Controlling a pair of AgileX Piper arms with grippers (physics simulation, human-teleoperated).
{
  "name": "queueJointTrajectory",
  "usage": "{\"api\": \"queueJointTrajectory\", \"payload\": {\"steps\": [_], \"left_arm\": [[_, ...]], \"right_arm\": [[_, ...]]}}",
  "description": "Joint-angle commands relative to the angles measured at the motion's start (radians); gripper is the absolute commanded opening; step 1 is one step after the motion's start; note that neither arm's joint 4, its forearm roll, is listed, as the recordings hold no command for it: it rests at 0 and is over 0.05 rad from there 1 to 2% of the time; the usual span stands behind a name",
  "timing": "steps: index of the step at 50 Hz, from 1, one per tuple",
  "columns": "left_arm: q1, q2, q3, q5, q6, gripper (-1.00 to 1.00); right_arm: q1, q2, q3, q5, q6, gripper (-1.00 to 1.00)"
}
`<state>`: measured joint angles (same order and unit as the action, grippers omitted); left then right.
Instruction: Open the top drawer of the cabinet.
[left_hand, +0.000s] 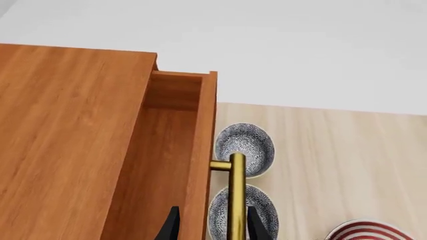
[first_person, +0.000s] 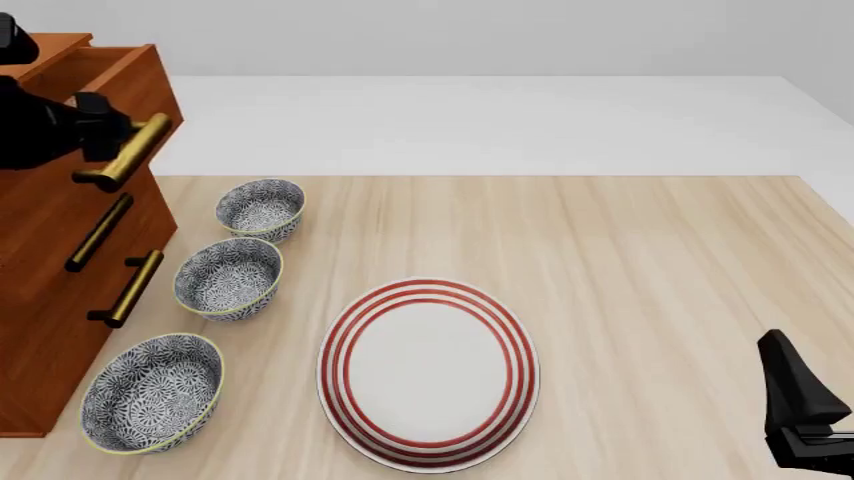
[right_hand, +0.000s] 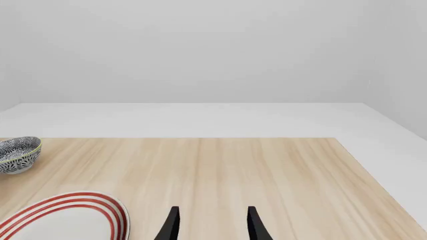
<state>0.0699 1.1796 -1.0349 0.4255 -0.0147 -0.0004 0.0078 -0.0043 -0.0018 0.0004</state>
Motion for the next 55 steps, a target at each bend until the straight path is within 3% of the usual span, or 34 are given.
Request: {"api": "queueJointTrajectory", "payload": {"steps": [1,55], "left_arm": [[-0.019,0.024,0.014,0.007,-0.002,1.00],[-0.123,0.056,-0.060,0.072,0.025,1.00]], "right_arm": [[0.000,0.000,0.000,0.000,0.000,1.00],[0.000,0.000,0.000,0.000,0.000,1.00]]}}
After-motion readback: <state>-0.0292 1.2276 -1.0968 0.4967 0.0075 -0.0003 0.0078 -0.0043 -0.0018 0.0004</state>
